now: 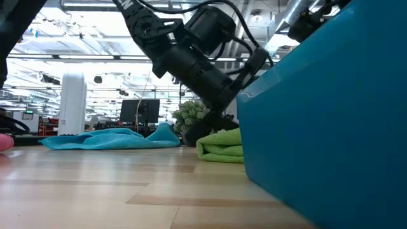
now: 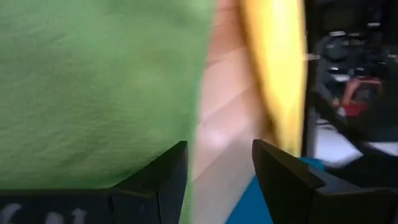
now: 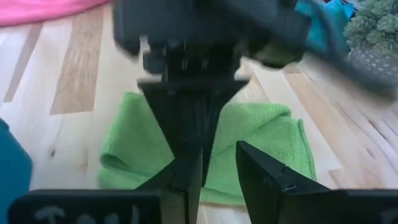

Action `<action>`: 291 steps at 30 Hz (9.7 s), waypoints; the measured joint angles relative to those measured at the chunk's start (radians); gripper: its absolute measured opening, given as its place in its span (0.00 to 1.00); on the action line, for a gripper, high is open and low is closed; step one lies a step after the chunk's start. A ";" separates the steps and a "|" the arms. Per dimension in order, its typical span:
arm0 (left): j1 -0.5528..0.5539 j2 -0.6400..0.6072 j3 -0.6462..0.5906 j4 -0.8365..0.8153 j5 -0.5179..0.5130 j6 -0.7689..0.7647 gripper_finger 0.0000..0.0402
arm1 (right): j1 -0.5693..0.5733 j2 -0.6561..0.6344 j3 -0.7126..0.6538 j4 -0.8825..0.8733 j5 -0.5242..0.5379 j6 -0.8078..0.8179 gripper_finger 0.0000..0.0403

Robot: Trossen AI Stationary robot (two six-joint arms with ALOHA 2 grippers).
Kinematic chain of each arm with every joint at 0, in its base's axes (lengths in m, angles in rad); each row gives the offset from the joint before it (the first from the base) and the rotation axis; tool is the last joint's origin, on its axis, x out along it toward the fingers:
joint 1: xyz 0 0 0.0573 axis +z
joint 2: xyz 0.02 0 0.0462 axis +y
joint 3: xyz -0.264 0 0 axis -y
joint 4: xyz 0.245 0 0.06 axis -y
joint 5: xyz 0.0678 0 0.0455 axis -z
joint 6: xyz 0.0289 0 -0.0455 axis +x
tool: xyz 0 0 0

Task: Fold microfiber towels
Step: Fold the green microfiber cloth

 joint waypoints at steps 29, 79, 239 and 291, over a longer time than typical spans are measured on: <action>-0.024 -0.374 -0.008 -0.842 -0.334 0.361 0.43 | -0.085 0.376 0.207 0.024 -0.019 -0.049 0.30; -0.105 -0.371 -0.332 -0.077 -0.369 0.543 0.43 | 0.073 0.342 0.295 -0.213 0.049 0.143 0.30; -0.101 -0.076 -0.198 -0.023 -0.254 0.752 0.03 | -0.272 0.486 0.410 -0.355 -0.317 -0.293 0.30; -0.104 -0.076 -0.197 -0.035 -0.269 0.784 0.03 | -0.350 0.194 0.319 -0.327 -0.229 -0.190 0.30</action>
